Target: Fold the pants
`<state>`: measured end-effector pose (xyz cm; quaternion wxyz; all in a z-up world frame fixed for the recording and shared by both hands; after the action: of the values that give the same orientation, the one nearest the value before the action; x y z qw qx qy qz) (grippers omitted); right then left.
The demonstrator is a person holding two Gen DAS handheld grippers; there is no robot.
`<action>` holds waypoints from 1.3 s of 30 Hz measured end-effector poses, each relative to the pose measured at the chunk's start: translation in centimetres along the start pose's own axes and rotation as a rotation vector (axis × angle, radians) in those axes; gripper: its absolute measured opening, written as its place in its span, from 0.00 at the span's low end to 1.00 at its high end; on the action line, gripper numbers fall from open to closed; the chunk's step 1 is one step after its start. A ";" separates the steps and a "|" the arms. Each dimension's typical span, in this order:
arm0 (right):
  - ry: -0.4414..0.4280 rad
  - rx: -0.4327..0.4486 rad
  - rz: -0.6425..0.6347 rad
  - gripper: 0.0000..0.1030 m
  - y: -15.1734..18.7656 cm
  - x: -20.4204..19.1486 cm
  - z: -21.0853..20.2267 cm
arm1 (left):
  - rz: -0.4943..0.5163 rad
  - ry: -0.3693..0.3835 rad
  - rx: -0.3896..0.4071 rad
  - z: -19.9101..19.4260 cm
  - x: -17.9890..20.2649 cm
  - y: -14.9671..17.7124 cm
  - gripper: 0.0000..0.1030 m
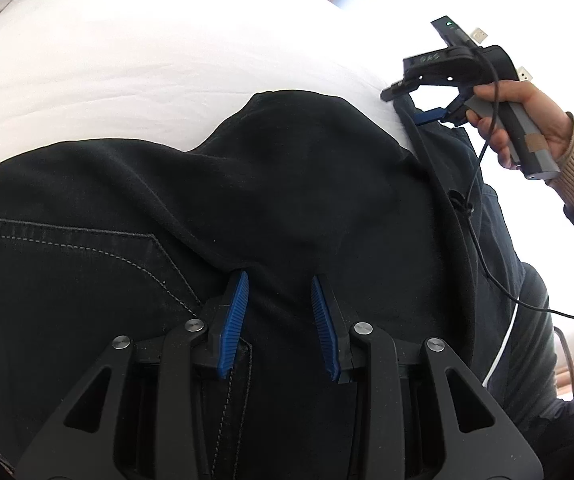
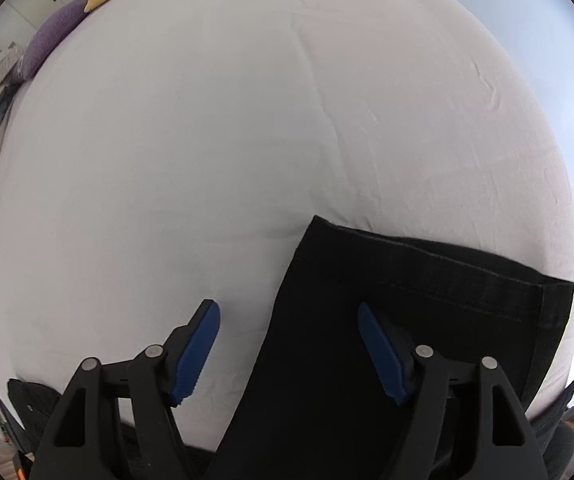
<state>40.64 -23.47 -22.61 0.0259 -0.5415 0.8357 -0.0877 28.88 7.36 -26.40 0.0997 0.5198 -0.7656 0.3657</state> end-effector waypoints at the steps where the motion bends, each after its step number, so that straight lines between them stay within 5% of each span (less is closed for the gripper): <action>1: 0.018 0.001 -0.012 0.54 -0.1 0.0 0.0 | -0.006 0.004 0.004 0.0 -0.1 0.2 0.29; 2: 0.018 0.006 -0.021 0.47 -0.2 0.0 0.0 | -0.013 0.009 0.008 -0.1 -0.2 0.7 0.30; 4: 0.000 0.010 -0.028 0.17 -0.3 0.5 -0.3 | -0.020 0.015 0.014 -0.5 -0.4 0.6 0.29; 7: -0.091 0.037 0.008 0.04 0.2 2.3 -1.1 | -0.035 0.025 0.022 -0.7 -0.7 1.1 0.29; 18: -0.303 0.359 0.202 0.03 7.9 13.1 -9.8 | -0.085 0.012 0.022 -1.9 -2.4 1.4 0.29; 23: -0.334 0.418 0.312 0.03 14.1 18.9 -10.9 | -0.110 0.001 0.016 -1.8 -2.8 1.5 0.30; 30: -0.325 0.411 0.497 0.03 23.0 25.0 -9.5 | -0.141 -0.025 0.009 -0.7 -2.4 1.2 0.30; 39: -0.365 0.259 0.668 0.03 31.0 29.8 -3.2 | -0.167 -0.085 0.009 0.8 -2.0 0.6 0.30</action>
<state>0.01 -37.87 -23.34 0.2693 -0.2389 0.9294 -0.0814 29.43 8.40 -28.28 0.0947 0.5972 -0.7216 0.3371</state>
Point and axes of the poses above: each gripper's, at about its wrist camera, not at the fingertips, and z roughly the way its jaws point, x to its right, y to its underside, the point moved 5 cm from there along z, roughly the way its jaws point, and after that the axes turned 9 degrees about y, right-handed, at the moved point
